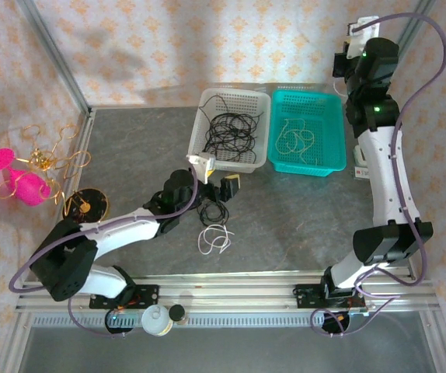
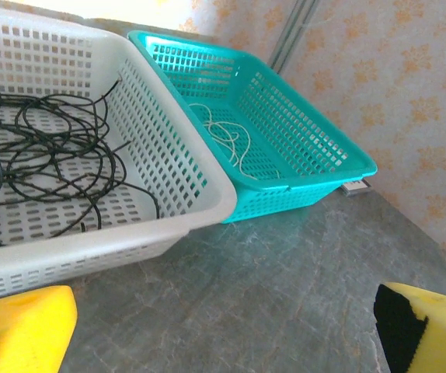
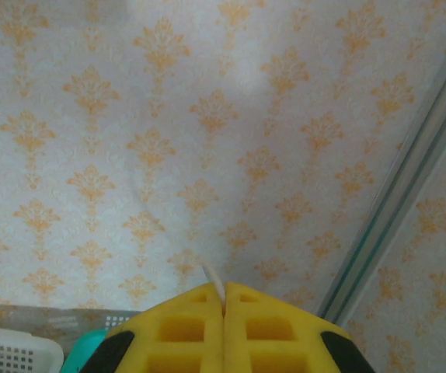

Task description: Untangle the cables

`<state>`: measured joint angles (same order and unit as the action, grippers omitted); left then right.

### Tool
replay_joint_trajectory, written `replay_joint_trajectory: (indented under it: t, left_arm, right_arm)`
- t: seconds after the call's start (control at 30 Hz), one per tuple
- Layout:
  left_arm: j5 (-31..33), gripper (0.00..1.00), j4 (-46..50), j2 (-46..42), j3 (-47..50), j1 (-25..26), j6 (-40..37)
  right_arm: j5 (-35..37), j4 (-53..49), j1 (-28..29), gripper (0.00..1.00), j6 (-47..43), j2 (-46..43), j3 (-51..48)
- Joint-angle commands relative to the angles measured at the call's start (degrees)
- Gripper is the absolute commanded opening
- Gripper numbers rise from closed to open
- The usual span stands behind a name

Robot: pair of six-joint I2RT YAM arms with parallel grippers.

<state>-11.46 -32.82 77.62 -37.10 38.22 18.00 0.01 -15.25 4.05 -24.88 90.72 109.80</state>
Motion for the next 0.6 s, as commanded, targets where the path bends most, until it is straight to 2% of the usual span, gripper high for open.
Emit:
replay_joint_trajectory:
  t: [0.0, 0.33, 0.57]
  left_arm:
    - [-1.48, 0.99, -0.51, -2.26, 0.68, -0.10, 1.17]
    - [-1.66, 0.99, 5.70, -11.75, 5.67, 0.07, 1.42]
    - [1.33, 0.99, 10.80, -18.98, 8.88, 0.10, 1.38]
  right_arm:
    - [-0.28, 1.19, -0.45, 0.00, 0.40, 0.88, 1.21]
    - [1.56, 3.09, -0.54, 0.00, 3.29, 0.28, -6.71]
    - [3.48, 6.16, -0.54, 0.00, 6.92, -2.37, -15.24]
